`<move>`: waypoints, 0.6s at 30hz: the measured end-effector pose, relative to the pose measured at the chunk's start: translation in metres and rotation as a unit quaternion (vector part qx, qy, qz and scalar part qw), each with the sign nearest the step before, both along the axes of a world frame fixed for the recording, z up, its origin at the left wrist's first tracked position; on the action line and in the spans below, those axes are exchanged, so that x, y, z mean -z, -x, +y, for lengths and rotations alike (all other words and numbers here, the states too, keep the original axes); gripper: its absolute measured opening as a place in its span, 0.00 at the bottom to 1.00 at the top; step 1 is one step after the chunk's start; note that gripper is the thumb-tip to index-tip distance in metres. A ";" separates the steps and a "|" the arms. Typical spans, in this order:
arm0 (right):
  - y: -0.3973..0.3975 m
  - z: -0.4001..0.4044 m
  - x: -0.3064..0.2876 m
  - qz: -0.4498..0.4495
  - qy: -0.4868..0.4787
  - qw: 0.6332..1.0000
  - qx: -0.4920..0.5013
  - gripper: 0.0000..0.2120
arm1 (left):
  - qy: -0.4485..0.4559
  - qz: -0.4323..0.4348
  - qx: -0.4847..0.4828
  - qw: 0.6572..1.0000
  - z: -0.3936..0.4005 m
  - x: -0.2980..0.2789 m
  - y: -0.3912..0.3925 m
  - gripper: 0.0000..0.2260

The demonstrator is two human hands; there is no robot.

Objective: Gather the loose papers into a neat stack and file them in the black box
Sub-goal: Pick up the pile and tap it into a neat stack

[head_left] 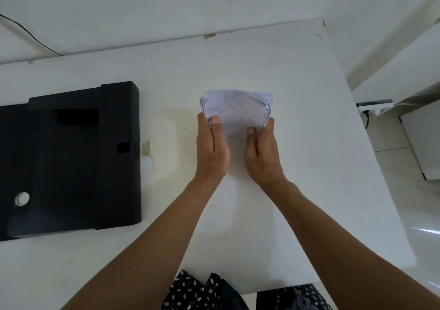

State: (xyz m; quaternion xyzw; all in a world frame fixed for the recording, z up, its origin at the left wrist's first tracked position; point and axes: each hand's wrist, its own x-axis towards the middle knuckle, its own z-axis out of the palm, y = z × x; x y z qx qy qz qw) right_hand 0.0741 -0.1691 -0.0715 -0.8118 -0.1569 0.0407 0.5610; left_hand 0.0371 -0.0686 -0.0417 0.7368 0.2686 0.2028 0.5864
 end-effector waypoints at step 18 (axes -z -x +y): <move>0.010 -0.021 0.012 -0.147 0.155 0.976 0.040 0.07 | -0.145 0.010 0.013 0.989 -0.001 0.029 0.015 0.07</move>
